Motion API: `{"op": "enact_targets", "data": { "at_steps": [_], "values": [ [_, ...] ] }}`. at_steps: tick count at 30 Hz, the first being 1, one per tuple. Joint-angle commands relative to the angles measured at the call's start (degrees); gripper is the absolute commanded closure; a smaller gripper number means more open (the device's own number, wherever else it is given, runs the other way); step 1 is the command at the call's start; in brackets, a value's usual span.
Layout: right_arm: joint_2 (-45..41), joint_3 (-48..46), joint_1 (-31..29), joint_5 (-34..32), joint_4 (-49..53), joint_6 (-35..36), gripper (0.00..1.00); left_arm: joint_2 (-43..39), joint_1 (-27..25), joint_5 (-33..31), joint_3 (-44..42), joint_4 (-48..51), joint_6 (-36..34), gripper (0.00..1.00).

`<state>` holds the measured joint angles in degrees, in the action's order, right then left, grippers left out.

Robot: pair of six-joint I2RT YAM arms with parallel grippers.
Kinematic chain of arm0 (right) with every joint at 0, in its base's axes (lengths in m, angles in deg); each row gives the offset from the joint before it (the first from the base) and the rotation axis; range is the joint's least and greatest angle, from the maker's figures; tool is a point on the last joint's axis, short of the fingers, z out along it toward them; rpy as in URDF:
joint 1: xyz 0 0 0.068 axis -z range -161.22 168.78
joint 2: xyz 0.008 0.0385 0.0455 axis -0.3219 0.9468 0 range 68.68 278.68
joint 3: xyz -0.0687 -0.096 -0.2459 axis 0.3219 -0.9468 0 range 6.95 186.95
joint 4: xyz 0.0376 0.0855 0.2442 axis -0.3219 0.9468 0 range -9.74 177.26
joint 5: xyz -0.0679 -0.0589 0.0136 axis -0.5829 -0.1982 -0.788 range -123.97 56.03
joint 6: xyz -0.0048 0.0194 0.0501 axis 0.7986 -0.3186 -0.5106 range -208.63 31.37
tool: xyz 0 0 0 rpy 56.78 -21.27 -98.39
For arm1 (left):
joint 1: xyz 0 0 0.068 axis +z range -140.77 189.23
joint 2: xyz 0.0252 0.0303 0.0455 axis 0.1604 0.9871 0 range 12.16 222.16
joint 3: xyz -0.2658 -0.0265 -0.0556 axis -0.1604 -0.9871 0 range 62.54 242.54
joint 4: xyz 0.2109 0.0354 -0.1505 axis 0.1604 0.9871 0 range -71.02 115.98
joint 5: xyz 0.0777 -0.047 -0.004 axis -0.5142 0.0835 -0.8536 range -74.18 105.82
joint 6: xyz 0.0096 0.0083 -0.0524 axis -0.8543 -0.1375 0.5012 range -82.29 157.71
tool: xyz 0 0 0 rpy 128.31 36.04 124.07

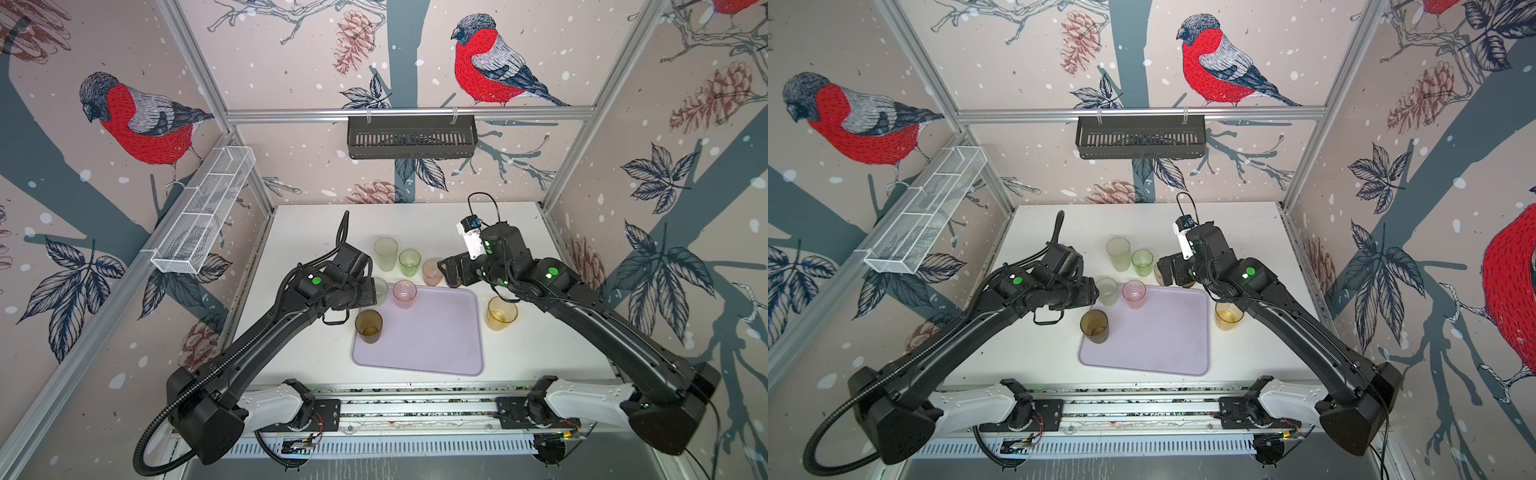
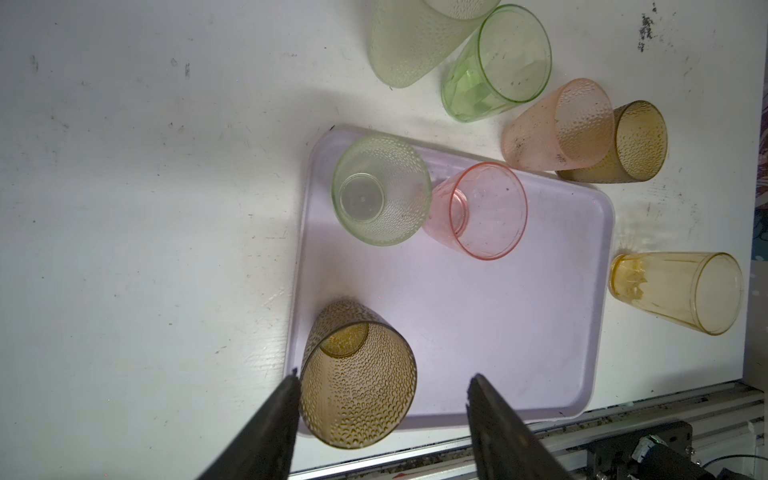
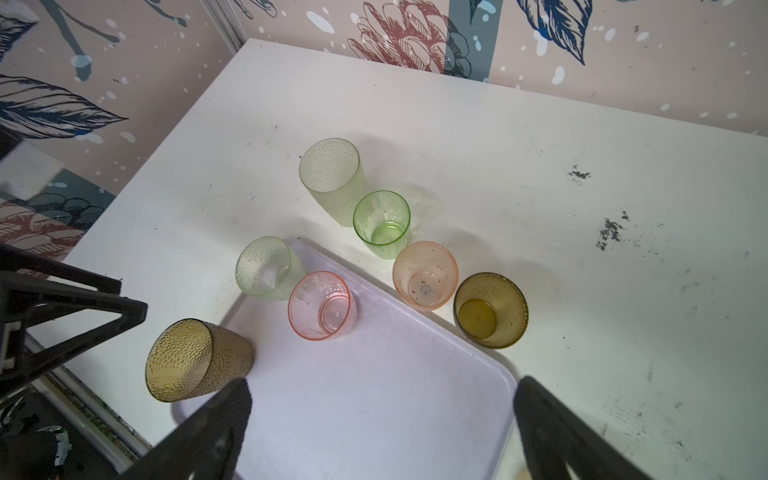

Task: Place the glasses into the tray
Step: 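Raise the left gripper toward the cups while the right gripper moves to the yellow cup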

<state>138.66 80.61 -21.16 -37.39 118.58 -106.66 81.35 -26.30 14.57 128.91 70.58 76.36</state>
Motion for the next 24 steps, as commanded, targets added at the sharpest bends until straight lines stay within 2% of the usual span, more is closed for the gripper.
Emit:
{"op": "enact_targets", "data": {
  "at_steps": [1,8,20,24],
  "values": [
    [0.23,0.82,0.22,-2.95,2.67,-2.75,0.0,-0.66,-0.15,2.09,0.55,-1.78,-1.97,0.35],
    [0.3,0.81,1.01,-5.48,6.62,-7.72,0.0,-3.27,-0.13,4.46,0.4,-3.16,-4.43,0.26],
    [1.13,0.73,2.04,-10.2,14.26,-16.54,0.0,-6.87,-0.08,9.53,-3.26,-9.29,-8.17,0.24],
    [1.24,-0.62,3.56,-8.91,15.19,-19.1,0.0,-7.71,-0.16,10.9,-3.35,-10.27,-10.14,0.19]
  ]
}}
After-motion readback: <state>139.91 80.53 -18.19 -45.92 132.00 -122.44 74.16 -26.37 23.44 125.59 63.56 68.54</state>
